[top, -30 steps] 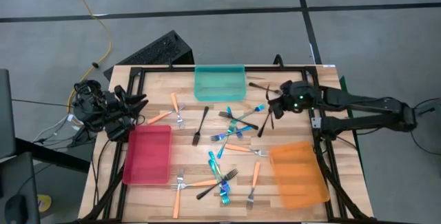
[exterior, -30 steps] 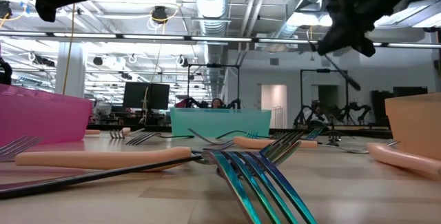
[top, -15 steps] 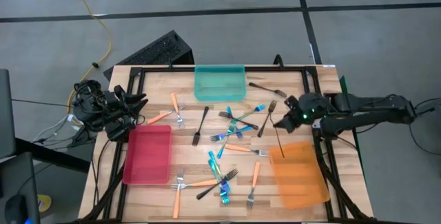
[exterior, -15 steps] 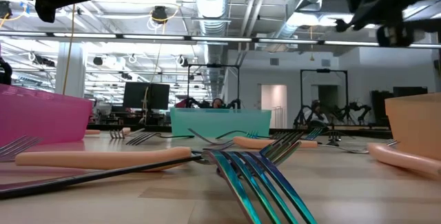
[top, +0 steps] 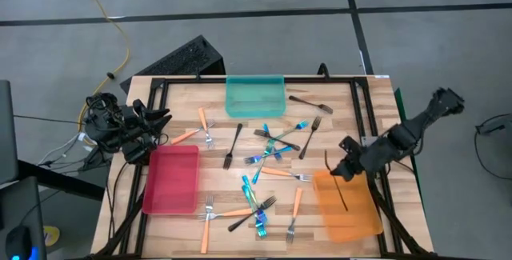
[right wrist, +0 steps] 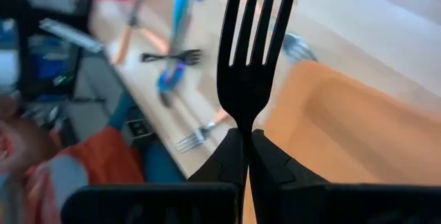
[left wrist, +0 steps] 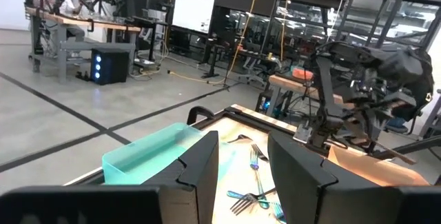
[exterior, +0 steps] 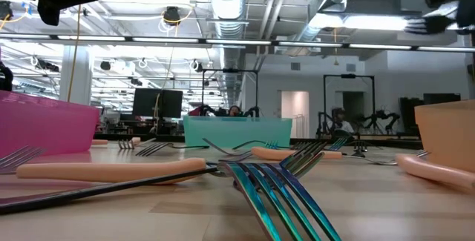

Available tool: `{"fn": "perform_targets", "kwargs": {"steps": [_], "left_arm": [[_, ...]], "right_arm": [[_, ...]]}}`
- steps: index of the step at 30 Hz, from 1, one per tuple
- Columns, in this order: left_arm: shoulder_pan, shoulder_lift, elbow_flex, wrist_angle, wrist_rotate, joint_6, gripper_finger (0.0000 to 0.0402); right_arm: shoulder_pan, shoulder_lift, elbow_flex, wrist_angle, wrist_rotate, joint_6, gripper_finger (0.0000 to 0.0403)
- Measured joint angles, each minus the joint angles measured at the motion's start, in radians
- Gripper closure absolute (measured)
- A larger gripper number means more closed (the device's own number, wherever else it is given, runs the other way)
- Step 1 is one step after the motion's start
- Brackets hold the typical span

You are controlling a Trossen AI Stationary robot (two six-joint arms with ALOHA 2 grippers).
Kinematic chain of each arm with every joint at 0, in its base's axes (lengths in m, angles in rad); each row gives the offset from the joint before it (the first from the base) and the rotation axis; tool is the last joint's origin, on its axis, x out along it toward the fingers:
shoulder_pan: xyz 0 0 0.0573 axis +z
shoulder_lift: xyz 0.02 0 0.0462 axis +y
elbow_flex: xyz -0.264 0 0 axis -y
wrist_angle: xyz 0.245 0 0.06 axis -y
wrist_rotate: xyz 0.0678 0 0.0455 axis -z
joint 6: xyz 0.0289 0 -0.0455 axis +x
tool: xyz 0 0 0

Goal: Sort silverware by color (type)
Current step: Put the black fork into the orange bin

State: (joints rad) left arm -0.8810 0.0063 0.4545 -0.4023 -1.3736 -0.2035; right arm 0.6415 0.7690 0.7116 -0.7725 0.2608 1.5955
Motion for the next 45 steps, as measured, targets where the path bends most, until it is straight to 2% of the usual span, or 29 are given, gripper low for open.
{"fn": "perform_targets", "kwargs": {"steps": [3,11,18,27,45], "left_arm": [[0.000,0.000,0.000,0.000,0.000,0.000,0.0289],[0.000,0.000,0.000,-0.001,0.000,-0.002,0.0289],[0.000,0.000,0.000,-0.006,0.000,-0.003,0.0289],[0.000,0.000,0.000,-0.006,0.000,-0.003,0.0289],[0.000,0.000,0.000,-0.005,0.000,-0.003,0.0289]], "right_arm": [[0.069,0.053,0.000,-0.040,0.033,0.124,0.0373],[0.190,0.220,0.000,-0.035,0.029,0.304,0.0373],[0.227,0.343,0.000,-0.036,-0.117,0.469,0.0373],[0.198,0.444,0.001,-0.101,-0.253,0.562,0.0373],[0.121,0.640,0.001,-0.138,-0.424,0.517,0.0365]]}}
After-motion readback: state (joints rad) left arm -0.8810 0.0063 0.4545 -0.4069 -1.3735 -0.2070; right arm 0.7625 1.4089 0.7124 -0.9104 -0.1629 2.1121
